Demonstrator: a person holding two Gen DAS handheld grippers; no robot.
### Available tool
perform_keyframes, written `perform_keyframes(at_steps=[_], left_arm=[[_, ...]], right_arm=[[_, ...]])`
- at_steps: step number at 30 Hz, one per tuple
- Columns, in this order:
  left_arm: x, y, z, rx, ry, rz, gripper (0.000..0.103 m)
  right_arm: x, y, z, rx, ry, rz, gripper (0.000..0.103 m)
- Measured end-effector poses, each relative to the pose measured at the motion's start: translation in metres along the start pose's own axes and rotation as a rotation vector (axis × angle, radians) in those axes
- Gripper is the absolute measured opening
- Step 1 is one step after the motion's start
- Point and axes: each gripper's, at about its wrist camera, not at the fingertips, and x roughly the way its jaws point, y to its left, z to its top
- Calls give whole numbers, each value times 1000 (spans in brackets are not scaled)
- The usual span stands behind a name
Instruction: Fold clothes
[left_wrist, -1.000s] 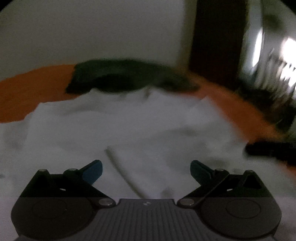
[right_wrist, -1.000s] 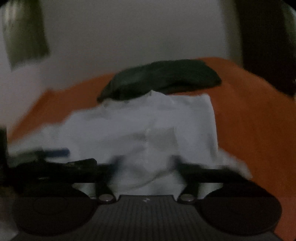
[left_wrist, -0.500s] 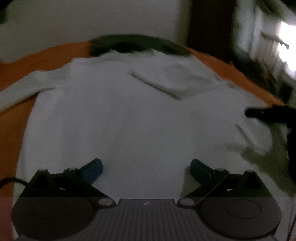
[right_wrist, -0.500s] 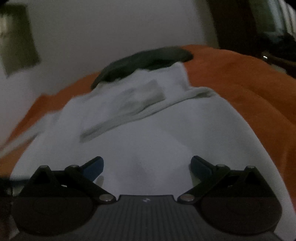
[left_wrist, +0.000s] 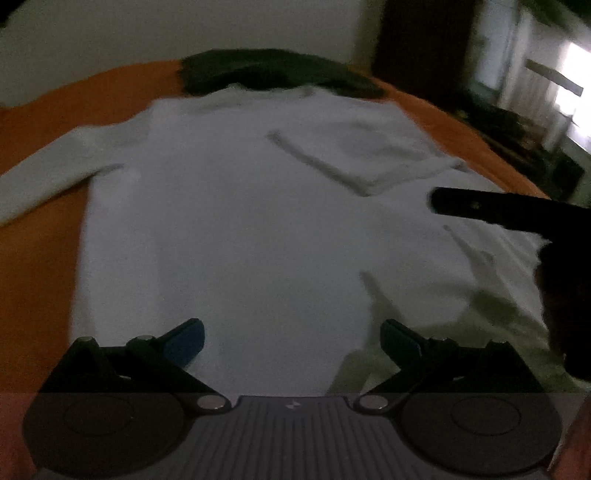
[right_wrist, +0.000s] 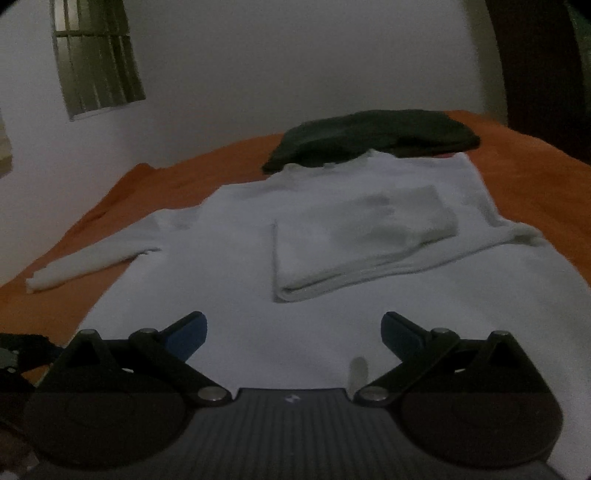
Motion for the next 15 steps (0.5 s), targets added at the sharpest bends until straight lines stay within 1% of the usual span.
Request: perform_keyframes(at_steps=[1, 3, 4, 7, 8, 9, 10, 13, 15], left_arm=[[-4, 5, 3, -21, 26, 18, 102], [-28, 18, 13, -12, -2, 2, 103], [-39, 24, 18, 1, -17, 18, 103], [-61, 43, 33, 118, -72, 359, 103], [-68, 57, 36, 107, -118, 486, 103], [-75, 72, 39, 89, -156, 588, 103], [-80, 92, 43, 43, -164, 584, 103], [-83, 146, 49, -73, -146, 463, 103], [-83, 180, 52, -147, -137, 389, 103]], right_arm=[[4, 2, 1, -12, 9, 11, 103], [15, 7, 7, -38, 30, 29, 103], [19, 12, 14, -49, 24, 30, 103], [34, 27, 37, -90, 0, 44, 103], [40, 33, 47, -108, -11, 58, 103], [49, 40, 57, -130, -3, 87, 103], [58, 47, 68, -153, 4, 116, 103], [81, 70, 96, -206, 42, 192, 103], [94, 94, 106, -276, 65, 227, 103]])
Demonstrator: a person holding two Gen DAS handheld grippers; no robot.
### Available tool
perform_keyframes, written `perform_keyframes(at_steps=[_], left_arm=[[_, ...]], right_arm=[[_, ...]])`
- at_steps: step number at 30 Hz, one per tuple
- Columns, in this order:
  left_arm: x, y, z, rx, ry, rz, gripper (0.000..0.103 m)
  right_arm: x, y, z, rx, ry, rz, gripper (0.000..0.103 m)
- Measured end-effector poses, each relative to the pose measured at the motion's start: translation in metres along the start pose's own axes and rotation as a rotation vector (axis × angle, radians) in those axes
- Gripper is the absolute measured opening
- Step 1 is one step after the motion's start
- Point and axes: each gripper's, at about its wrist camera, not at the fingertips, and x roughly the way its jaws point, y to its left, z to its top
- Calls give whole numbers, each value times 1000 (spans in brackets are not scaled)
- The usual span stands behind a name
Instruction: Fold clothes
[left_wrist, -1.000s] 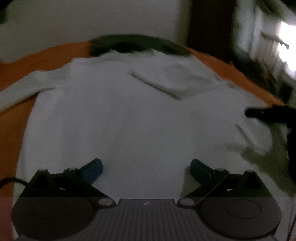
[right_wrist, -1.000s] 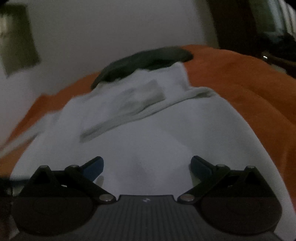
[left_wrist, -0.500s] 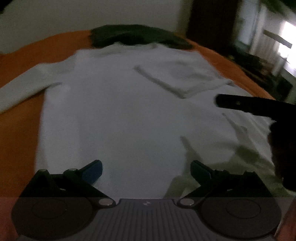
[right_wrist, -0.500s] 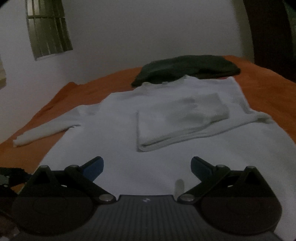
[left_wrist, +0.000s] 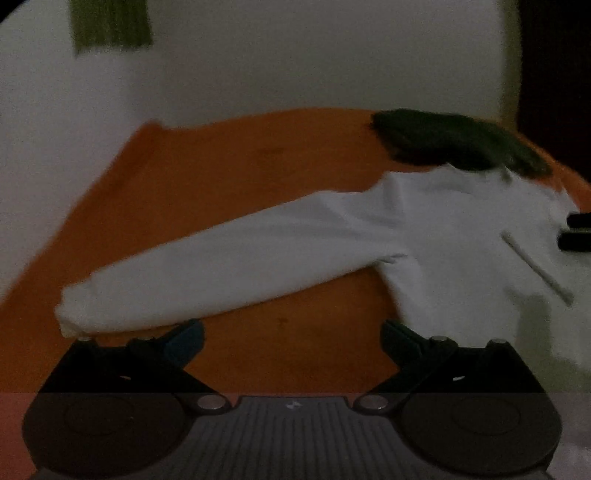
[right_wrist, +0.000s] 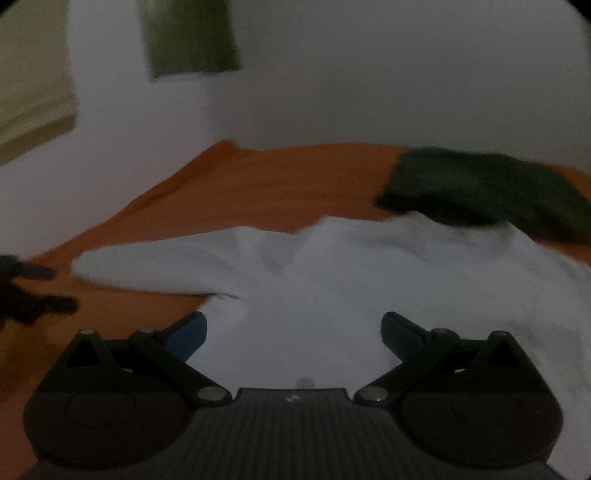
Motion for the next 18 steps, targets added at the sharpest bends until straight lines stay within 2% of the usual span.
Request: perform_keyframes(at_steps=[3, 5, 9, 12, 15, 18], left_arm=[[25, 32, -5, -89, -20, -10, 103], [39, 51, -10, -137, -28, -7, 103], [57, 95, -21, -126, -13, 27, 103], [69, 140, -20, -164, 11, 74, 103], [87, 193, -10, -302, 21, 161, 103], [109, 232, -2, -438, 67, 165, 103]], right_arm=[[24, 39, 7, -168, 35, 20, 103], [40, 60, 2, -226, 71, 41, 103], [68, 97, -5, -206, 91, 168, 102], [96, 130, 4, -184, 26, 131, 103], [131, 152, 11, -72, 17, 152, 103], [153, 159, 7, 36, 10, 176, 103]])
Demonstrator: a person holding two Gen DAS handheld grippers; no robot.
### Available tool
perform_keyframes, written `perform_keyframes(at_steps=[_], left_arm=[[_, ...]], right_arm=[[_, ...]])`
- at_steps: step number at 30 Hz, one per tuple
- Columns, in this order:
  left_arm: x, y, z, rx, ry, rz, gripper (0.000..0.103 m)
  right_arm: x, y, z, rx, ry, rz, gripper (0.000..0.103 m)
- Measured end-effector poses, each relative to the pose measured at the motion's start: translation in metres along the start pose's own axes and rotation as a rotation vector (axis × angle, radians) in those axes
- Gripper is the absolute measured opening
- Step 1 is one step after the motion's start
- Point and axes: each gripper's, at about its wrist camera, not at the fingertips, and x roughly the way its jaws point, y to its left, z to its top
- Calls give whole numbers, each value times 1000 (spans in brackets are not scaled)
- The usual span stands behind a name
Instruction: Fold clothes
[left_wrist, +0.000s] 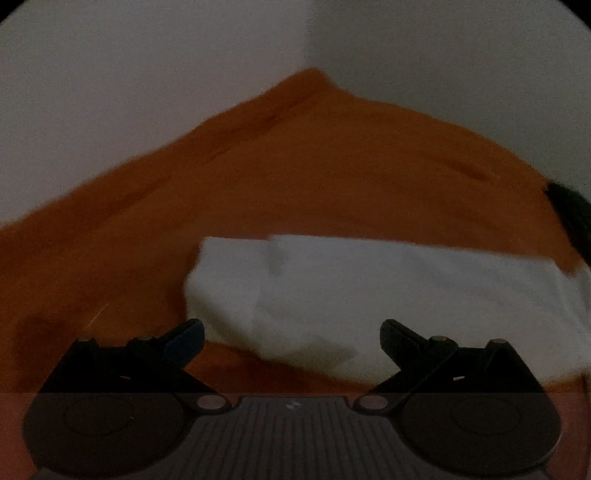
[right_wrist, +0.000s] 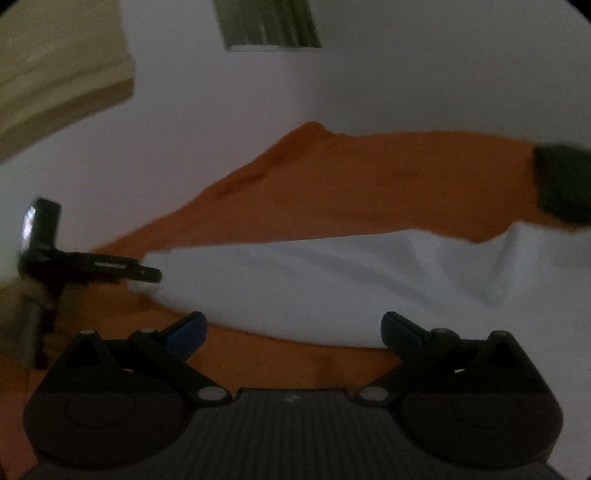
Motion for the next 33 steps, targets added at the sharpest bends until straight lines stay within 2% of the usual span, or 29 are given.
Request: perform_keyframes(at_steps=[3, 5, 7, 8, 9, 11, 12, 16, 19, 22, 26, 29, 30, 31, 32, 33], left_arm=[[31, 22, 14, -112, 60, 1, 102], [42, 30, 17, -166, 55, -5, 100], [48, 32, 18, -186, 26, -25, 51], [46, 28, 19, -154, 0, -55, 15], [38, 22, 19, -129, -32, -89, 10], [23, 10, 20, -74, -96, -150, 9], [14, 1, 21, -38, -126, -148, 9], [-25, -50, 40, 19, -169, -193, 9], [-71, -126, 57, 154, -205, -284, 9], [-116, -221, 61, 284, -191, -409, 9], [-155, -367, 42, 447, -111, -555, 9], [-164, -475, 19, 525, 24, -617, 11], [-169, -510, 14, 556, 76, -649, 16], [-176, -529, 15, 574, 94, -691, 20], [-183, -549, 15, 591, 111, -733, 32], [-192, -566, 16, 612, 117, -777, 49]], right_arm=[[8, 0, -7, 54, 11, -24, 103], [6, -4, -11, 72, 9, -22, 103], [3, -8, -18, 84, 12, -22, 103], [3, -11, -21, 87, 28, -18, 103], [0, -17, -25, 99, 51, -2, 103], [-7, -28, -27, 112, 75, 12, 102], [-11, -34, -26, 112, 84, 13, 102], [-37, -73, -7, 51, 158, -34, 102], [-70, -114, 4, 9, 259, -72, 102], [-125, -157, 6, -2, 273, -181, 102], [-186, -208, -10, 96, 198, -278, 102], [-226, -243, -32, 217, 85, -235, 102], [-238, -252, -39, 246, 59, -225, 102], [-249, -258, -47, 259, 51, -239, 102], [-261, -264, -54, 272, 43, -252, 102], [-272, -270, -61, 284, 35, -266, 102]])
